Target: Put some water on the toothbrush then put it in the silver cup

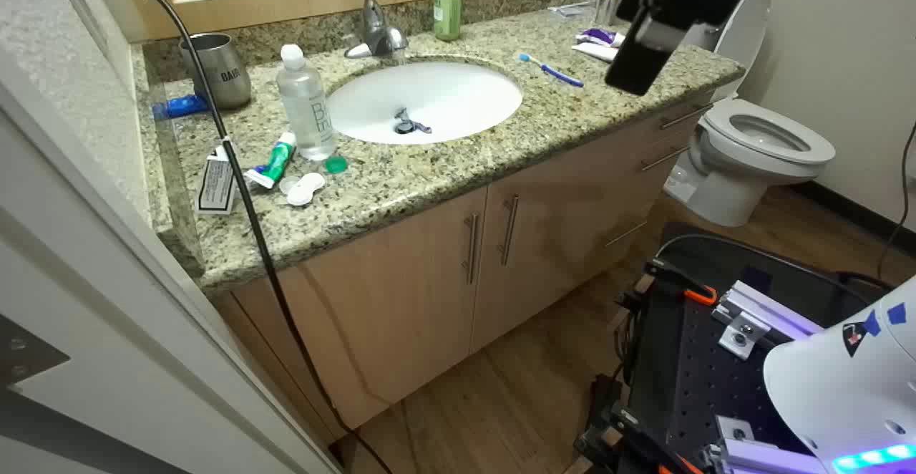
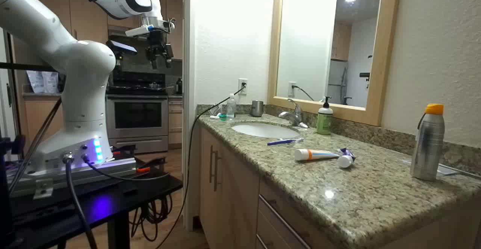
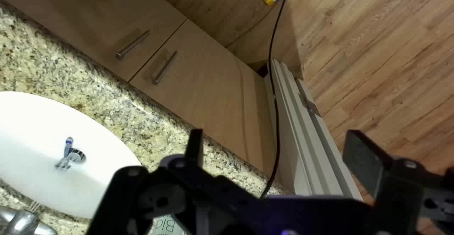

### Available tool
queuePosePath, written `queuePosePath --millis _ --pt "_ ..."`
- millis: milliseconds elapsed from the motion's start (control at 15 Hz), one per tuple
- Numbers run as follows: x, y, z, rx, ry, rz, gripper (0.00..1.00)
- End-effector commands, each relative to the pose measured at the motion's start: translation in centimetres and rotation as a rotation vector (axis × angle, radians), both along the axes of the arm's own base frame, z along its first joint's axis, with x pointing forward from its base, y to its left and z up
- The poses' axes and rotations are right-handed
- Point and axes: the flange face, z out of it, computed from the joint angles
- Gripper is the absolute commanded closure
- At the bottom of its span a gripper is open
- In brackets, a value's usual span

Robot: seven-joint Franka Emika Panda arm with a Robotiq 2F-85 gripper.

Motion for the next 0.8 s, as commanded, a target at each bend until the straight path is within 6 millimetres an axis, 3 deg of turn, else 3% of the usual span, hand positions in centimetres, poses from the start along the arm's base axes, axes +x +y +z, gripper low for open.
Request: queuePosePath --millis 0,133,267,333,533,733 --pt "0.0 0.0 0.1 0.0 0.001 0.0 0.0" --pt "3.2 -1.2 0.5 0.051 -0.044 -0.148 0.0" --pt "6.8 -5.3 1.9 0.083 -0.072 -0.263 0.0" --pt "7.6 -6.9 2.4 0.099 -0.096 -0.317 0.0" --pt "10.5 -14.7 3.6 0.141 -0.153 -0.495 0.0" --pt "12.3 -23.0 2.6 0.156 -0.197 -0.673 0.0"
